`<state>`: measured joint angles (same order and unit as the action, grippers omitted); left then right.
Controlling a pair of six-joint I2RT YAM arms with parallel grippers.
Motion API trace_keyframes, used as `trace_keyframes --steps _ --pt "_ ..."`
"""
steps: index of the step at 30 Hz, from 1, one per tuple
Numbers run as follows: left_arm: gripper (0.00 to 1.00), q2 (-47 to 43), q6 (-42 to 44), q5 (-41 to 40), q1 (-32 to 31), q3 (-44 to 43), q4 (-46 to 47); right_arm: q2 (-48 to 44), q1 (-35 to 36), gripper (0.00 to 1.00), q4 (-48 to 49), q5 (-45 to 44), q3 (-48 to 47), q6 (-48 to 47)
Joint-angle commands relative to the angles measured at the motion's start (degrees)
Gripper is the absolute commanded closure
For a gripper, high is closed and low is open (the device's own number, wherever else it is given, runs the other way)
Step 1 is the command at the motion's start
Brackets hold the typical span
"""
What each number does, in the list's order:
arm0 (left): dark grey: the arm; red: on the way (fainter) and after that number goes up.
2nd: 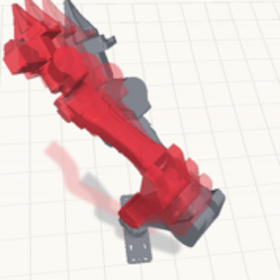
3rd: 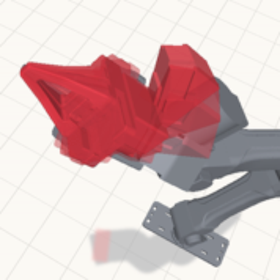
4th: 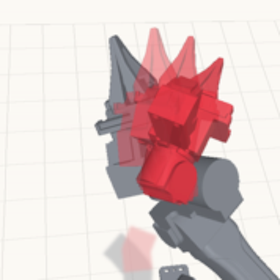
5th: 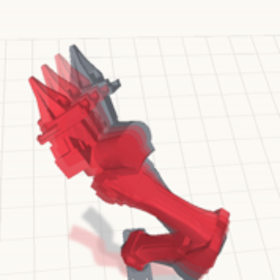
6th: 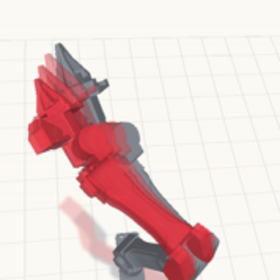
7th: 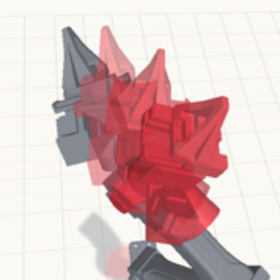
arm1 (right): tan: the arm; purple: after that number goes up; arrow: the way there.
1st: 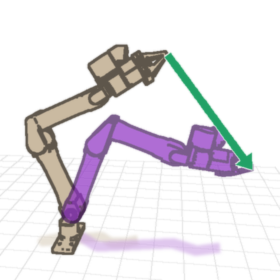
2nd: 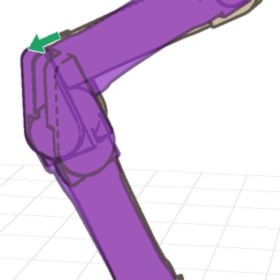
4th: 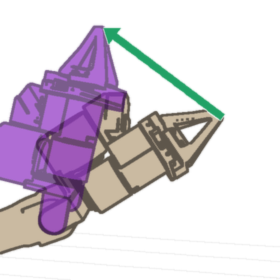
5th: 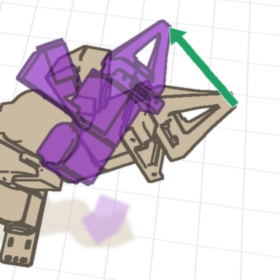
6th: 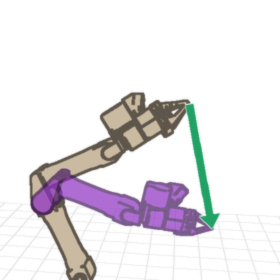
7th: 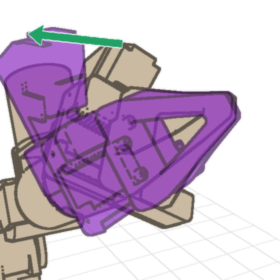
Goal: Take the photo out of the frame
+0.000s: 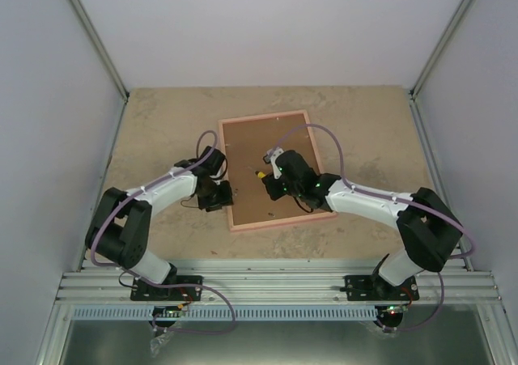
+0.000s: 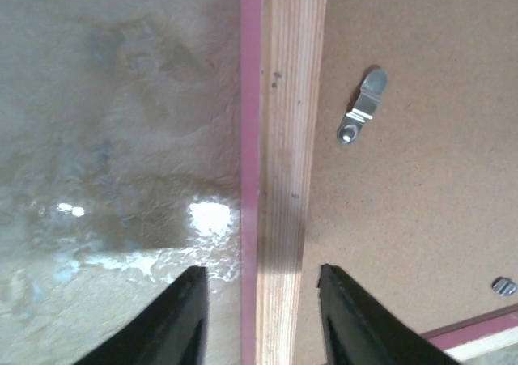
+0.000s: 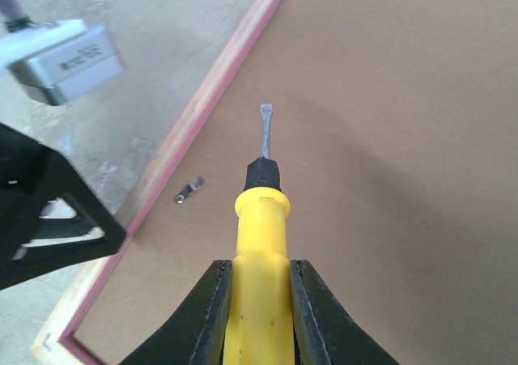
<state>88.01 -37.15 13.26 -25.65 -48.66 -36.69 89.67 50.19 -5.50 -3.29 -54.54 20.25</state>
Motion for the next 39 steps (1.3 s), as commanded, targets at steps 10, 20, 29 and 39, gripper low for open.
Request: trace_keyframes --steps 10,20,29,39 --pt "0.4 9.3 6.0 -2.0 10.6 -20.1 -2.4 -0.6 -4.4 1.0 5.2 1.3 3.2 -2.4" --pt "0.4 26.9 9.1 -5.6 12.1 -37.4 -4.6 -0.1 -5.5 1.0 6.6 3.1 3.5 -3.3" --pt "0.64 34.6 10.7 -3.6 12.1 -42.9 -6.5 1.1 -6.1 1.0 7.6 3.2 2.9 -4.0" --pt "0.92 30.4 13.5 0.7 11.7 -35.8 -5.6 5.0 -6.7 1.0 7.3 6.0 -1.4 -6.5"
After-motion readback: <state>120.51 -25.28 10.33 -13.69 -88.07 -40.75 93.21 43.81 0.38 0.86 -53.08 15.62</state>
